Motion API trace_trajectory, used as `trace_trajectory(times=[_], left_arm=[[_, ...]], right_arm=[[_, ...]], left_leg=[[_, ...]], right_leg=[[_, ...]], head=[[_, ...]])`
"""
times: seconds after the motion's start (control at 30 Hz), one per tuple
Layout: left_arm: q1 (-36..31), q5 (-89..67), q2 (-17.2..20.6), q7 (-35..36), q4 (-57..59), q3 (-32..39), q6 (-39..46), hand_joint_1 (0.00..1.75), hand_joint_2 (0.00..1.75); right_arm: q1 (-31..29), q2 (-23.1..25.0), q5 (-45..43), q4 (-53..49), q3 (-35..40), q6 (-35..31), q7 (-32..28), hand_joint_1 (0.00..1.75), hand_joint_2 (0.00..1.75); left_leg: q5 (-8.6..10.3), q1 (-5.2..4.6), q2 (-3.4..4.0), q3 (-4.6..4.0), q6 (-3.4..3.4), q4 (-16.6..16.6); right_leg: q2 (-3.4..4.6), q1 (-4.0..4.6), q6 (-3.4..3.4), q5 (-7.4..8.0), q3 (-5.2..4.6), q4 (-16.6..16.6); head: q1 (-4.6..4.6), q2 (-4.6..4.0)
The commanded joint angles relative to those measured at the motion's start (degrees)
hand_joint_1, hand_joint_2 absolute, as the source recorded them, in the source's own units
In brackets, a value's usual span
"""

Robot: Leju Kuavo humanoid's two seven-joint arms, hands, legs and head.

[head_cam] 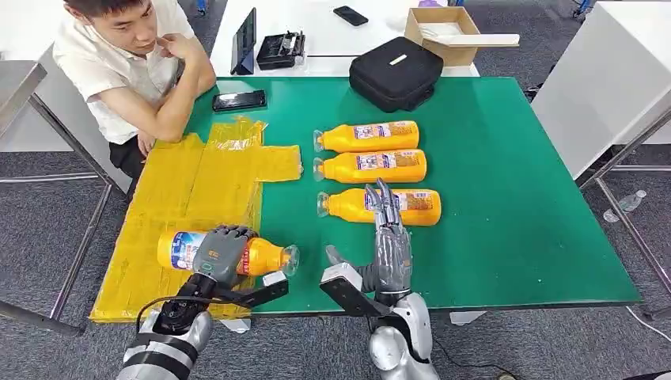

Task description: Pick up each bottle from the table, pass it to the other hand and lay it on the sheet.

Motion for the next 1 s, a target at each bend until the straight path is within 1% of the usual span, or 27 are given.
trace_trajectory(times=[0.03, 0.07, 0.1, 0.13, 0.2, 0.23, 0.27, 0.3, 0.33, 0.37, 0.47, 0.5, 0.57, 0.6, 0.67, 0.7, 0.73, 0.8, 0.87, 0.9, 0.97, 1.0], left_arm=[[-1.87, 2.01, 1.89, -1.77, 10.66, -2.11, 0.23, 1.47, 1.75], [-2.16, 2.61, 1.53, -1.67, 11.48, -1.75, -0.57, 1.29, 1.75], [-2.27, 2.75, 1.42, -1.61, 11.86, -1.69, -0.93, 0.61, 1.75], [-2.43, 2.79, 1.46, -1.61, 12.31, -1.74, -1.34, 0.52, 1.75], [-3.66, 3.20, 2.06, -1.43, 15.79, -2.58, -4.55, 0.05, 1.75], [-3.79, 3.35, 2.12, -1.55, 16.54, -2.65, -4.81, 0.00, 1.75], [-4.11, 3.25, 2.22, -1.39, 17.87, -2.97, -5.55, 0.00, 1.75], [-4.28, 3.27, 2.30, -1.12, 19.10, -3.08, -6.07, 0.00, 1.75], [-4.44, 3.99, 2.27, -1.08, 20.57, -3.01, -7.51, 0.00, 1.75], [-4.81, 4.43, 2.84, -1.06, 22.03, -3.42, -9.34, 0.00, 1.75], [-5.82, 5.18, 4.03, -1.49, 25.34, -4.21, -11.98, 0.00, 1.75], [-6.26, 5.05, 4.30, -1.72, 26.32, -4.70, -12.49, 0.00, 1.75], [-6.69, 5.15, 4.07, -0.81, 26.89, -4.85, -11.94, 0.00, 1.75], [-6.80, 5.11, 3.62, -0.22, 26.71, -4.95, -11.84, 0.00, 1.75], [-7.69, 6.26, 2.06, 2.24, 27.08, -3.83, -14.49, 0.00, 1.75], [-8.26, 5.57, 2.62, 1.70, 27.33, -5.28, -16.94, 0.00, 1.75], [-8.27, 5.33, 3.16, 1.41, 27.36, -5.98, -17.36, 0.00, 1.75], [-8.05, 6.00, 3.40, 1.03, 27.03, -5.85, -16.58, 0.00, 1.75], [-8.05, 6.00, 3.40, 1.03, 27.03, -5.85, -16.58, 0.00, 1.75], [-7.80, 5.96, 3.49, 0.78, 26.42, -6.38, -15.94, 0.00, 1.75], [-7.62, 6.24, 3.18, 0.35, 25.43, -6.75, -14.61, 0.00, 1.75], [-7.36, 6.15, 3.07, 0.29, 24.18, -7.61, -13.48, 0.00, 1.75]], right_arm=[[-1.89, -0.53, -1.43, 5.20, -0.37, 0.96, -0.90, 0.00, 1.75], [-1.96, -0.59, -1.62, 5.47, -0.38, 1.28, -0.90, 0.00, 1.75], [-2.01, -0.59, -1.64, 5.78, -0.36, 1.36, -0.90, 0.00, 1.75], [-2.09, -0.51, -1.78, 6.14, -0.43, 1.48, -0.89, 0.00, 1.75], [-2.58, -0.35, -2.87, 7.63, -0.97, 2.22, -1.21, 0.00, 1.75], [-2.64, -0.37, -3.09, 7.95, -1.07, 2.21, -1.42, 0.00, 1.75], [-2.73, -0.34, -3.57, 8.36, -1.33, 2.24, -1.80, 0.00, 1.75], [-2.84, -0.31, -4.18, 8.71, -1.65, 2.15, -2.30, 0.00, 1.75], [-2.90, -0.28, -4.92, 8.81, -2.00, 2.31, -2.93, 0.00, 1.75], [-3.27, -0.34, -5.67, 9.24, -2.10, 2.93, -3.61, 0.00, 1.75], [-4.36, -0.31, -6.00, 11.03, -2.16, 3.45, -4.03, 0.00, 1.75], [-4.72, -0.31, -6.30, 11.73, -2.14, 3.57, -4.41, 0.00, 1.75], [-4.89, -0.20, -6.52, 11.95, -2.37, 3.14, -4.75, 0.00, 1.75], [-4.72, -0.17, -6.62, 11.57, -2.60, 3.03, -4.75, 0.00, 1.75], [-4.67, -0.15, -6.62, 11.28, -2.93, 3.12, -4.72, 0.00, 1.75], [-5.17, -0.09, -6.85, 12.25, -3.02, 3.76, -4.71, 0.00, 1.75], [-5.32, -0.07, -6.81, 12.70, -2.86, 3.89, -4.80, 0.00, 1.75], [-5.28, 0.04, -6.84, 12.87, -2.94, 3.54, -5.05, 0.00, 1.75], [-5.28, 0.04, -6.84, 12.87, -2.94, 3.54, -5.05, 0.00, 1.75], [-5.02, 0.00, -6.84, 12.51, -3.02, 3.60, -5.05, 0.00, 1.75], [-4.85, 0.06, -6.76, 12.53, -3.17, 3.45, -5.07, 0.00, 1.75], [-4.61, 0.18, -6.68, 12.37, -3.25, 3.42, -5.12, 0.00, 1.75]], left_leg=[[-0.08, 0.04, 0.14, 0.38, -0.01, -0.11], [-0.06, 0.02, 0.11, 0.28, -0.01, -0.09], [-0.07, 0.02, 0.15, 0.35, -0.01, -0.11], [-0.05, 0.02, 0.10, 0.28, -0.01, -0.09], [-0.07, 0.03, 0.13, 0.45, -0.01, -0.14], [-0.05, 0.03, 0.07, 0.38, -0.01, -0.11], [-0.02, 0.00, 0.03, 0.34, -0.01, -0.11], [-0.04, 0.04, 0.13, 0.59, -0.03, -0.19], [-0.02, 0.01, 0.00, 0.49, -0.01, -0.16], [-0.02, 0.03, 0.03, 0.59, -0.01, -0.21], [-0.02, -0.01, -0.28, 0.77, -0.01, -0.15], [0.02, 0.00, -0.21, 0.88, -0.01, -0.22], [-0.01, -0.03, -0.40, 1.09, -0.01, -0.20], [0.01, 0.00, -0.29, 1.20, -0.02, -0.25], [-0.15, -0.04, -0.52, 1.44, -0.11, -0.17], [-0.16, -0.03, -0.40, 1.46, -0.24, -0.26], [-0.24, -0.04, -0.55, 1.53, -0.32, -0.23], [-0.29, -0.04, -0.71, 1.77, -0.30, -0.17], [-0.12, 0.00, -0.35, 1.56, -0.31, -0.32], [-0.21, -0.01, -0.37, 1.59, -0.31, -0.31], [-0.45, -0.01, -0.67, 1.91, -0.24, -0.13], [-0.51, -0.01, -0.75, 2.10, -0.25, -0.06]], right_leg=[[0.06, 0.08, -0.22, -0.04, 0.37, -0.13], [0.06, 0.05, -0.16, -0.02, 0.28, -0.10], [0.07, 0.06, -0.21, -0.03, 0.33, -0.11], [0.04, 0.05, -0.16, -0.02, 0.28, -0.10], [0.03, 0.08, -0.26, -0.04, 0.45, -0.15], [0.01, 0.07, -0.20, -0.03, 0.39, -0.12], [0.00, 0.03, -0.14, -0.01, 0.35, -0.10], [0.02, 0.11, -0.35, -0.02, 0.58, -0.19], [0.00, 0.04, -0.20, 0.01, 0.49, -0.16], [0.01, 0.08, -0.29, 0.02, 0.60, -0.21], [-0.16, 0.02, -0.16, -0.09, 0.88, -0.13], [-0.09, 0.04, -0.23, -0.04, 0.94, -0.21], [-0.26, 0.00, -0.19, -0.20, 1.23, -0.16], [-0.20, 0.05, -0.29, -0.16, 1.22, -0.23], [-0.35, 0.00, -0.21, -0.41, 1.16, -0.13], [-0.25, 0.03, -0.29, -0.31, 1.08, -0.21], [-0.35, 0.01, -0.26, -0.41, 1.18, -0.17], [-0.46, 0.01, -0.17, -0.51, 1.41, -0.13], [-0.19, 0.06, -0.28, -0.28, 1.14, -0.26], [-0.20, 0.05, -0.28, -0.31, 1.20, -0.22], [-0.48, 0.05, -0.30, -0.69, 1.59, -0.04], [-0.54, 0.04, -0.21, -0.87, 1.81, 0.02]], head=[[0.00, 0.00], [0.00, 0.00], [0.00, 0.00], [0.00, 0.00], [0.00, 0.00], [0.00, 0.00], [0.00, 0.00], [0.00, 0.00], [0.00, 0.00], [0.00, 0.00], [0.00, 0.00], [0.00, 0.00], [0.00, 0.00], [0.00, 0.00], [0.00, 0.00], [0.00, 0.00], [0.00, 0.00], [0.02, 0.00], [0.00, 0.00], [0.00, 0.00], [0.00, 0.00], [0.00, 0.00]])
